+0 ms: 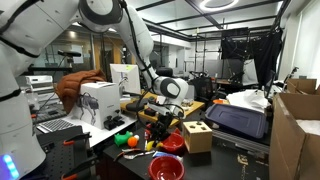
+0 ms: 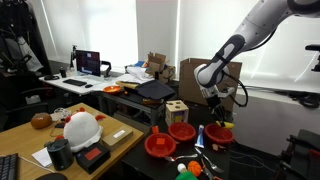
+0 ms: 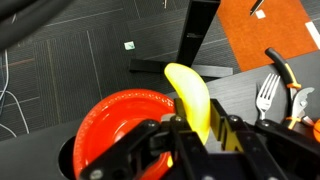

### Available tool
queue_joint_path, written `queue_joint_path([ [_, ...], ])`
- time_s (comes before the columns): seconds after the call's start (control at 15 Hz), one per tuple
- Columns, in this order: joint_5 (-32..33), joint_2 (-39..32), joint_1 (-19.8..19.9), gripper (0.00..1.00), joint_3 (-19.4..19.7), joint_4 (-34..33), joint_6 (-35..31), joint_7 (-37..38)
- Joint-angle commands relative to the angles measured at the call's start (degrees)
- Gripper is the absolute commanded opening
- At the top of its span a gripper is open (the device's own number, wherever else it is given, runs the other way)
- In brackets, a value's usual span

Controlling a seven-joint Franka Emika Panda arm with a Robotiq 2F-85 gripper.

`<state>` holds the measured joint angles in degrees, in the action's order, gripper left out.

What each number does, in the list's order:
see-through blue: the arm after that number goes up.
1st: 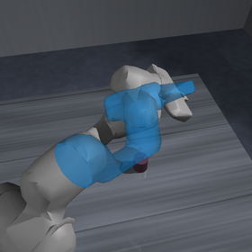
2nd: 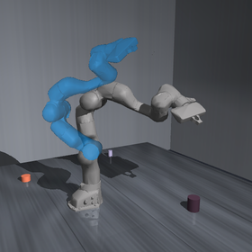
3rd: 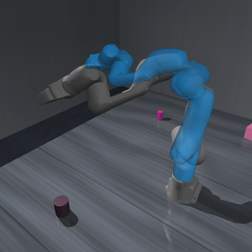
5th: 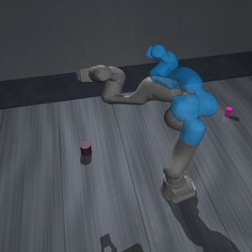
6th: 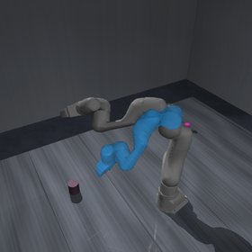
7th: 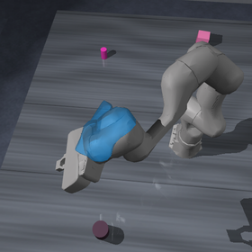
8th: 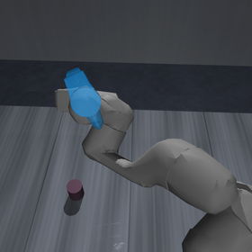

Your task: Remove the banana from the red bowl

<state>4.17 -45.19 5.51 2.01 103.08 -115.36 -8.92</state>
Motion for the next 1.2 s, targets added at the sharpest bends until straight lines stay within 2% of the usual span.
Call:
queue_joint_path([
  [0.0, -0.41, -3.78, -0.88, 0.07, -1.56, -4.07, 0.8, -0.45],
  [0.4, -1.8, -5.11, -1.08, 0.07, -4.84, -5.36, 1.6, -1.97],
  [0.73, 0.04, -8.42, -1.04, 0.07, -2.95, -6.32, 0.38, -2.61],
  [1.13, 0.54, -11.39, -1.54, 0.07, -3.82, -5.71, 1.01, -5.45],
])
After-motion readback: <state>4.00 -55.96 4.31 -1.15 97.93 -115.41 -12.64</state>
